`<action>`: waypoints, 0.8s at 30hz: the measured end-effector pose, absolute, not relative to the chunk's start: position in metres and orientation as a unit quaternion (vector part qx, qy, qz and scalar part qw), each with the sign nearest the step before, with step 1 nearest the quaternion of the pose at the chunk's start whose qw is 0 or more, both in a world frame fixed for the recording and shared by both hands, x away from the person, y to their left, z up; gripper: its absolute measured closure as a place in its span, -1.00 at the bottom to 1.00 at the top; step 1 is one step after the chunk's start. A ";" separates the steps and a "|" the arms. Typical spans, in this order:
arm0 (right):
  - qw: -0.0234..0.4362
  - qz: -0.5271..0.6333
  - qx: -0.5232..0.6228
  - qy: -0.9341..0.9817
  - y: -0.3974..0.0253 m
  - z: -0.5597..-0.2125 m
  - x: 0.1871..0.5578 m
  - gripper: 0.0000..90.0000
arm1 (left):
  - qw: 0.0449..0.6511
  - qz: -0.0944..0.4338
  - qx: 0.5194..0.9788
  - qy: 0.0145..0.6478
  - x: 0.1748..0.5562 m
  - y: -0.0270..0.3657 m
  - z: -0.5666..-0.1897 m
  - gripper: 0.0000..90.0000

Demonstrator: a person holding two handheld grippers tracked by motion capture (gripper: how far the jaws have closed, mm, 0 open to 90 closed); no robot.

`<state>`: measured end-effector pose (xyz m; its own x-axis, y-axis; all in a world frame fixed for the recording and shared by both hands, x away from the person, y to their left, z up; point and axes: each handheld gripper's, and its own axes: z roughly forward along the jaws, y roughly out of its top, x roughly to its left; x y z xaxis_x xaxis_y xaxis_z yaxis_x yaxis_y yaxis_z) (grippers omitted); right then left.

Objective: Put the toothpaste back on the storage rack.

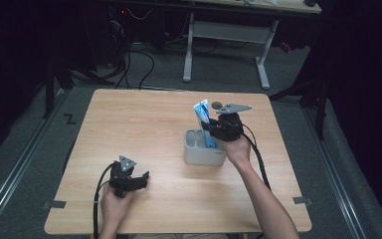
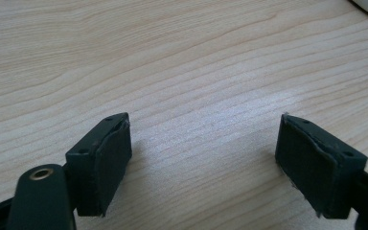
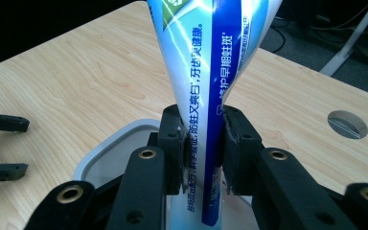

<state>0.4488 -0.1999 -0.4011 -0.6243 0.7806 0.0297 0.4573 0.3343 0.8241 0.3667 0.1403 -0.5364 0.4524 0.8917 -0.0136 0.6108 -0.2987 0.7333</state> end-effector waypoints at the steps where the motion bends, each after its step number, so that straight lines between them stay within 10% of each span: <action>1: 0.187 0.427 0.390 0.794 -0.202 -0.402 0.449 0.61 | 0.344 0.204 0.780 0.482 0.367 0.140 -0.536 -0.55; 24: 0.181 0.415 0.386 0.804 -0.205 -0.417 0.439 0.60 | 0.344 0.204 0.780 0.482 0.367 0.140 -0.536 -0.55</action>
<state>0.4389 -0.2046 -0.4167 -0.6366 0.7706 0.0296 0.4700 0.3573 0.8071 0.3667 0.1402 -0.5364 0.4523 0.8918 -0.0135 0.6108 -0.2987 0.7333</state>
